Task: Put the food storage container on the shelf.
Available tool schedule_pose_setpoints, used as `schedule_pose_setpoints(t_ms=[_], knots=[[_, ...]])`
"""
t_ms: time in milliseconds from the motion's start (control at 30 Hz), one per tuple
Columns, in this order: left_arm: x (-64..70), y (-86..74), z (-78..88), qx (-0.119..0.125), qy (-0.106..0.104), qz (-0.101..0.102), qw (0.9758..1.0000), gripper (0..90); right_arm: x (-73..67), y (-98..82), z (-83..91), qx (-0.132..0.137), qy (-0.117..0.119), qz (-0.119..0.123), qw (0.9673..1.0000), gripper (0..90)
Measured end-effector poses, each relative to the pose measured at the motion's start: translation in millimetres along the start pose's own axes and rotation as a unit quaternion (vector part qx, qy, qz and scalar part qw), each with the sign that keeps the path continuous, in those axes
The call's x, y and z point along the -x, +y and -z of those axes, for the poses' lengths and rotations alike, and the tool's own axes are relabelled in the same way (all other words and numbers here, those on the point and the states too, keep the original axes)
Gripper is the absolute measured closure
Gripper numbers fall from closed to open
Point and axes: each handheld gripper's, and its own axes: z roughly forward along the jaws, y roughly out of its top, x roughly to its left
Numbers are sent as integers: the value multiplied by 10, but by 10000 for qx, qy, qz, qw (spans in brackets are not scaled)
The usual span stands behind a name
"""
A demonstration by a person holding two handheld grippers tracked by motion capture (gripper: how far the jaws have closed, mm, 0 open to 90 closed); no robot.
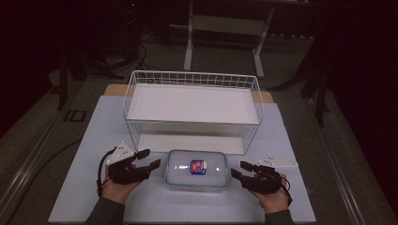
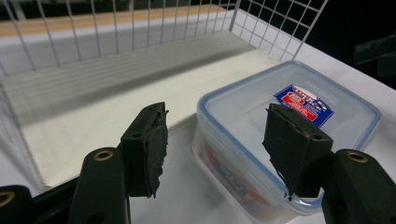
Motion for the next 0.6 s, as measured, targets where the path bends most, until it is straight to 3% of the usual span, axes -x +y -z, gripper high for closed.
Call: schedule_pose_setpoints(t_ms=[267, 400, 600], knots=[[60, -29, -221, -484, -225, 84, 9985, 379, 74, -20, -169, -196, 318, -573, 9977, 422], [75, -43, -307, -701, -302, 138, 9970, 369, 68, -36, -258, -372, 364, -623, 9967, 403], [34, -84, -375, -881, -525, 487, 9935, 359, 94, -76, -363, -563, 466, -744, 9945, 378]])
